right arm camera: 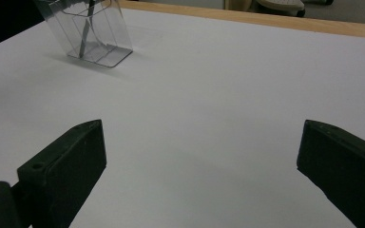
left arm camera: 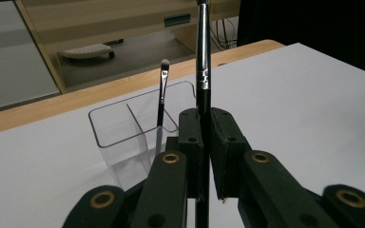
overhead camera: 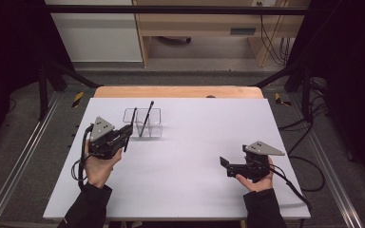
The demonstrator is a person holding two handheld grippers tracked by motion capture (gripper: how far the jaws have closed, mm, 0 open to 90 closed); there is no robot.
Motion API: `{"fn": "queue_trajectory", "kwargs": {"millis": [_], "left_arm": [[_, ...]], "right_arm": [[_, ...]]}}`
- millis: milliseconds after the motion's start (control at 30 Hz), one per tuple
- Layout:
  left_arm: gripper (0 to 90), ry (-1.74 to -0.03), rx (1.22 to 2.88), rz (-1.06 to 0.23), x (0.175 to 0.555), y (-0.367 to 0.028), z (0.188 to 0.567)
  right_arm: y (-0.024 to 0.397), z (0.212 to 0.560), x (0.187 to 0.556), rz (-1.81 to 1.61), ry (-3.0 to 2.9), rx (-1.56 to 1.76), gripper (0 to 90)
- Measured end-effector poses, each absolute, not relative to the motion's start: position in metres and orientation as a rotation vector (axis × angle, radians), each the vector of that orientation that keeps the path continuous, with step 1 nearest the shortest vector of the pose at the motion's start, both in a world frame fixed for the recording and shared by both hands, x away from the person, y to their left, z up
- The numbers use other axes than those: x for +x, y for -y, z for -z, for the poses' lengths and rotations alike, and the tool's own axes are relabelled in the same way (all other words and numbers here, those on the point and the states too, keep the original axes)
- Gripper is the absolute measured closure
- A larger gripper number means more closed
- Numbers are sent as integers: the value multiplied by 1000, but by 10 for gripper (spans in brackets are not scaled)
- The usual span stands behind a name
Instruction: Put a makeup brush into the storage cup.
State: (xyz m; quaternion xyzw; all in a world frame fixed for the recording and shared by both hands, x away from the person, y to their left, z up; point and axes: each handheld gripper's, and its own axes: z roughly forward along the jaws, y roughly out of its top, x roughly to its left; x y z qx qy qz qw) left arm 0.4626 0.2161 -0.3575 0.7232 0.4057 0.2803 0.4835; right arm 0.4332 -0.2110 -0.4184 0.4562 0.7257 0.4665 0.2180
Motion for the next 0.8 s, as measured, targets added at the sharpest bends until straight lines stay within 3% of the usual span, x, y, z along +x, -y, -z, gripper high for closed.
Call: {"fn": "queue_trajectory", "kwargs": {"millis": [800], "left_arm": [[830,-987,1685,-689,484,-208,349]], "right_arm": [[212,417,432,-1307,-2005,1248,28]]}}
